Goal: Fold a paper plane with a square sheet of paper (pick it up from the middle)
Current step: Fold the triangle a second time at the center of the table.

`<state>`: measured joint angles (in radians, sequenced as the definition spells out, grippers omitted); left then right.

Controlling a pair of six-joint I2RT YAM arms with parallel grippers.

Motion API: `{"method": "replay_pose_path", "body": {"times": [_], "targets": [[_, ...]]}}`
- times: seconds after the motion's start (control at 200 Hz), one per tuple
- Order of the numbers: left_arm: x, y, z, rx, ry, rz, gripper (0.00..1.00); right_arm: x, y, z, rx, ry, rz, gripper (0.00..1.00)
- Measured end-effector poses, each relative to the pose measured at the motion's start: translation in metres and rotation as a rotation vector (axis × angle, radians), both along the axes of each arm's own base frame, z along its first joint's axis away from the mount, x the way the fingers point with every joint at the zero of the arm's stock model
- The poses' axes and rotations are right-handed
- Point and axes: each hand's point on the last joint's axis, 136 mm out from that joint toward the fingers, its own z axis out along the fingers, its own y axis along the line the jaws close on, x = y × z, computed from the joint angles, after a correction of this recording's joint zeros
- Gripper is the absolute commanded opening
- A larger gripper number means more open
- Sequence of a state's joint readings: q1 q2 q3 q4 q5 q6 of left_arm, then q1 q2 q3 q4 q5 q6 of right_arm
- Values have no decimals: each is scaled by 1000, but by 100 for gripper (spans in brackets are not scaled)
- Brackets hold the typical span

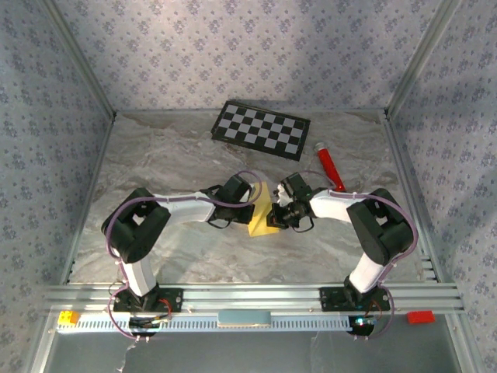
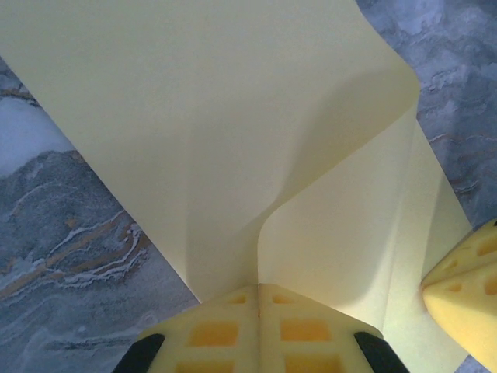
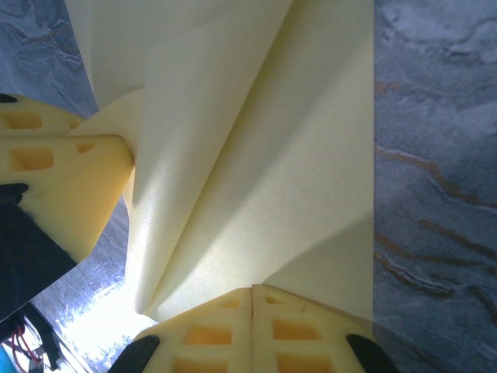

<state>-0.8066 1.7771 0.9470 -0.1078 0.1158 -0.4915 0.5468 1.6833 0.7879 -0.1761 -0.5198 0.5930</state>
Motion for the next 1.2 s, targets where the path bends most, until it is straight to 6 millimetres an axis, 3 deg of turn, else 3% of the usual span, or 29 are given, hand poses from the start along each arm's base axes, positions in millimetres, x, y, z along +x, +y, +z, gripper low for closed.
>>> {"method": "replay_pose_path", "body": {"times": [0.45, 0.595, 0.825, 1.199], "targets": [[3, -3, 0, -19, -4, 4, 0, 4, -2, 3, 9, -6, -21, 4], [2, -5, 0, -26, -2, 0, 0, 13, 1, 15, 58, -30, -64, 3], [2, -5, 0, -29, 0, -1, 0, 26, 23, 37, 191, -54, -96, 0], [2, -6, 0, -29, 0, -2, 0, 27, 37, 22, 228, 12, -124, 0]]}}
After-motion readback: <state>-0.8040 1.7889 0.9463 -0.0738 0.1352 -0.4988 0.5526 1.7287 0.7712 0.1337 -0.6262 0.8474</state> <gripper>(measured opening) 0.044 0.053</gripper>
